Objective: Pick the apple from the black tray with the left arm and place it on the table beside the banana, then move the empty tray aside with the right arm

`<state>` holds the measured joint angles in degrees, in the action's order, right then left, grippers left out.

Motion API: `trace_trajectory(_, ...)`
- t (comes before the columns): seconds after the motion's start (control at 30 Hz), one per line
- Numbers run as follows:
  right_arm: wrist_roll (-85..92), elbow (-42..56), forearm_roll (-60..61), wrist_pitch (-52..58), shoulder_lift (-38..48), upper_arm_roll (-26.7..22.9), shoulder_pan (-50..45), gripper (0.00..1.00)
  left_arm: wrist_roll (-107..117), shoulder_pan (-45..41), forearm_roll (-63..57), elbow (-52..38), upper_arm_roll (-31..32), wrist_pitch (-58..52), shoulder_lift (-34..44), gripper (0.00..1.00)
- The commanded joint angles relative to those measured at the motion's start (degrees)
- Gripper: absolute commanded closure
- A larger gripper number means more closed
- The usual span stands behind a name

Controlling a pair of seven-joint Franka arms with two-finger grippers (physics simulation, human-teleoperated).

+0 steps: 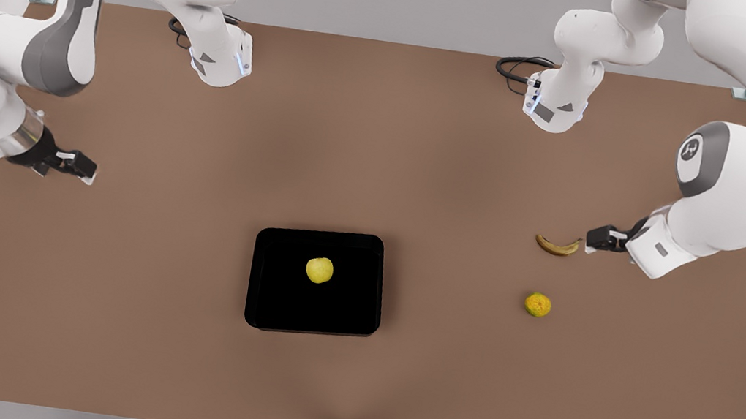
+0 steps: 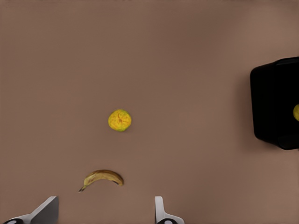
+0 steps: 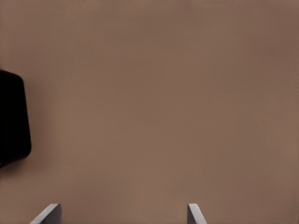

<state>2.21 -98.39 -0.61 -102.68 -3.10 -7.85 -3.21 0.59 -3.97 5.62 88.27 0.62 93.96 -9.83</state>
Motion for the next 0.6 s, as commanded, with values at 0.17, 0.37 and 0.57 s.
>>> trace_trajectory(0.17,2.80,0.56,-1.24,-3.31,0.03,0.21,-2.06,0.00,23.64,-19.58,-5.80,-15.66,0.87,2.45,-13.98,0.00)
trace_trajectory(0.37,2.80,1.53,-1.24,-1.56,0.20,1.88,-2.06,0.00,63.65,-38.66,-12.12,-38.87,1.31,20.29,-41.23,0.00)
trace_trajectory(0.57,2.71,2.15,-1.32,-0.85,0.12,1.96,-2.06,0.00,80.18,-44.46,-14.50,-39.92,-1.06,37.77,-50.90,0.00)
